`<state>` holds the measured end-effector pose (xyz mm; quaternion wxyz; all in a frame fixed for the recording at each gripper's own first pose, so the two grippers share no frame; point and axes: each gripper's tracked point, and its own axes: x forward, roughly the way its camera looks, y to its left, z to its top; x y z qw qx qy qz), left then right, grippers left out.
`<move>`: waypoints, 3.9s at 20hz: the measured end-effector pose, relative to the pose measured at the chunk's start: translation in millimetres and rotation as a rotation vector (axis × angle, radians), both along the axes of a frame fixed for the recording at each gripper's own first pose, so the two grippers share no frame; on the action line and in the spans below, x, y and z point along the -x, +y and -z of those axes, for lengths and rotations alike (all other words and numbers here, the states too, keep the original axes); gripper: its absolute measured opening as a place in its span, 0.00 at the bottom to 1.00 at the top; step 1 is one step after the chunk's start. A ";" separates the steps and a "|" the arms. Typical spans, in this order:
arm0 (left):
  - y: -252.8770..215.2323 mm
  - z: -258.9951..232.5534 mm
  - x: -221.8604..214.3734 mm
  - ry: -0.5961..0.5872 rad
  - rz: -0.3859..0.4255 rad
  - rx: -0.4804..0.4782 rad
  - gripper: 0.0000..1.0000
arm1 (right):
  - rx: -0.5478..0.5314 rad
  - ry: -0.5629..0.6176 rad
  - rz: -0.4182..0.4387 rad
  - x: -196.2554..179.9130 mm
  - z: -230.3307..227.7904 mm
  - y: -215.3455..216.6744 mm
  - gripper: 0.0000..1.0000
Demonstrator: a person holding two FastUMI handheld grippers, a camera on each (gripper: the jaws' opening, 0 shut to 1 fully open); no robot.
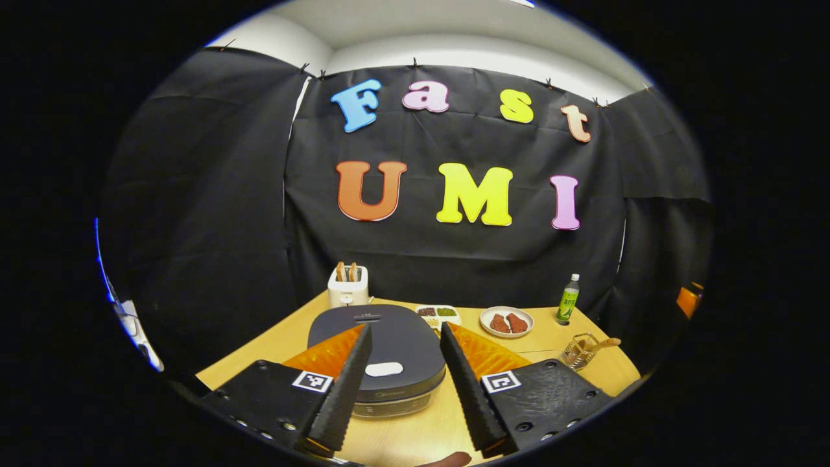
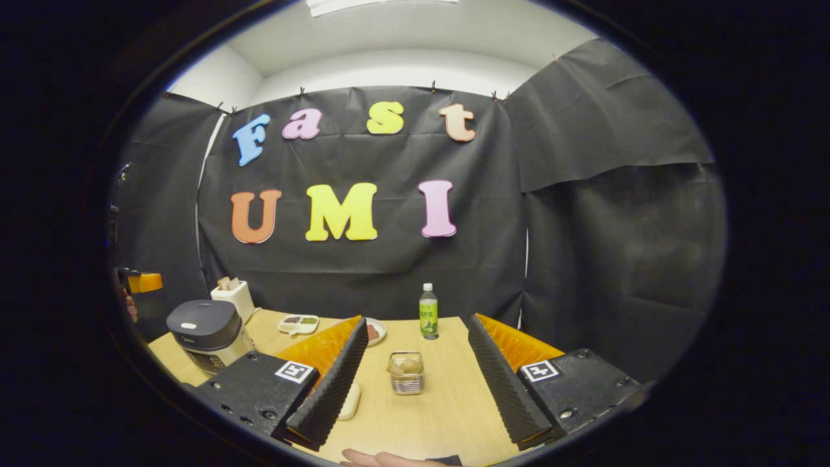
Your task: Close the left gripper, press the button to open the rice cooker; take a wooden spoon from the chopstick holder with the right hand, scoop a spoonful of rice and pour it into the rice cooker, then put the wooden spoon back into the chopstick holder.
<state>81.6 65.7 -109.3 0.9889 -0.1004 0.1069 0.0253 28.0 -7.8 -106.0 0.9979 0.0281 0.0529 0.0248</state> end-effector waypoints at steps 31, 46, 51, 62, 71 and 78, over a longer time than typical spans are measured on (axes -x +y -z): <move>17.6 119.4 -46.5 0.254 -0.006 -0.086 0.01 | 0.030 0.071 -0.064 7.8 75.5 18.4 1.00; 41.9 -4.6 37.5 -0.064 -0.099 -0.133 0.96 | 0.038 0.129 -0.070 4.2 126.1 27.0 1.00; 23.3 1.6 69.4 -0.080 -0.057 -0.093 0.96 | -0.010 0.128 -0.054 -13.5 140.6 31.0 0.99; -13.2 -1.5 120.6 -0.201 0.019 -0.171 0.96 | -0.022 0.019 0.022 -95.4 184.6 41.6 0.95; -37.7 4.6 124.6 -0.239 0.062 -0.184 0.96 | 0.010 -0.001 0.040 -155.3 210.2 47.2 0.60; -49.1 23.5 112.6 -0.209 0.102 -0.177 0.96 | -0.061 0.019 0.078 -183.5 202.2 31.7 0.25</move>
